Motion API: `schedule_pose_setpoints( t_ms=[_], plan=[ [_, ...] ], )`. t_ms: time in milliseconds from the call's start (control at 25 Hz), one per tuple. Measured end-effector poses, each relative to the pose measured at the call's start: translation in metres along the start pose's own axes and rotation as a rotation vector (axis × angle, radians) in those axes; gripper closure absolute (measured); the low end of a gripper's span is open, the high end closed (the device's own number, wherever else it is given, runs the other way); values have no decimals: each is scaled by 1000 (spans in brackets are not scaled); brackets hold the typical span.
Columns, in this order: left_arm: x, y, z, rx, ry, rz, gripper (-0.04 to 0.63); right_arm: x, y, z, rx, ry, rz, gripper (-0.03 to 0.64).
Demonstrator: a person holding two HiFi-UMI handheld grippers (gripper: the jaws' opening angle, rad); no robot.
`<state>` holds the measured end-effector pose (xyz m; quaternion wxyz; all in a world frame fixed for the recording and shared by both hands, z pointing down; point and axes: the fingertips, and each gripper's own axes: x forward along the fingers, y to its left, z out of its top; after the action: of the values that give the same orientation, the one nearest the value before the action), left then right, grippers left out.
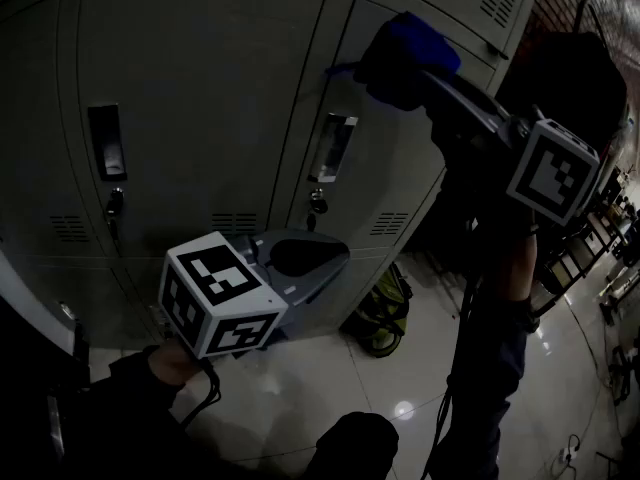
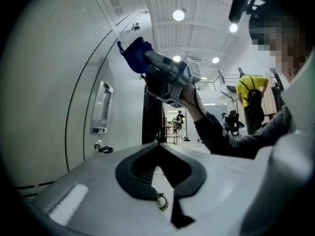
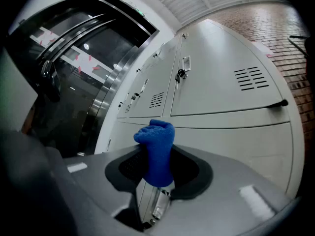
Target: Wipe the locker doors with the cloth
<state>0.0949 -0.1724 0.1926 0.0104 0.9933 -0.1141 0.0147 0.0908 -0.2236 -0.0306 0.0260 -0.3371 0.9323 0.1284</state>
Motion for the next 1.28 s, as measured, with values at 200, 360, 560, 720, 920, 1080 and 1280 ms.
schedule_pose_setpoints(
  t_ms=[200,360,560,720,920,1080,1280],
  plan=[
    [-4,-1,-10,-14,12,-11,615,31,1,7,-5,19,33,491],
    [-6,1,-11,-15,11,-6,615,44,-11,5,33,44,29,491],
    [-3,-1,-13,-16,15,-10,615,35,-31,3,71,55,0,491],
    [2,-3,-16,-19,25,-15,615,16,-53,1,93,54,-54,491],
    [8,-4,-22,-26,40,-18,615,-18,-87,-6,113,54,-136,491],
    [13,-6,-24,-28,49,-21,615,-51,-121,-10,139,56,-220,491],
    [17,-7,-27,-31,56,-21,615,-90,-162,-13,159,58,-321,491]
  ],
)
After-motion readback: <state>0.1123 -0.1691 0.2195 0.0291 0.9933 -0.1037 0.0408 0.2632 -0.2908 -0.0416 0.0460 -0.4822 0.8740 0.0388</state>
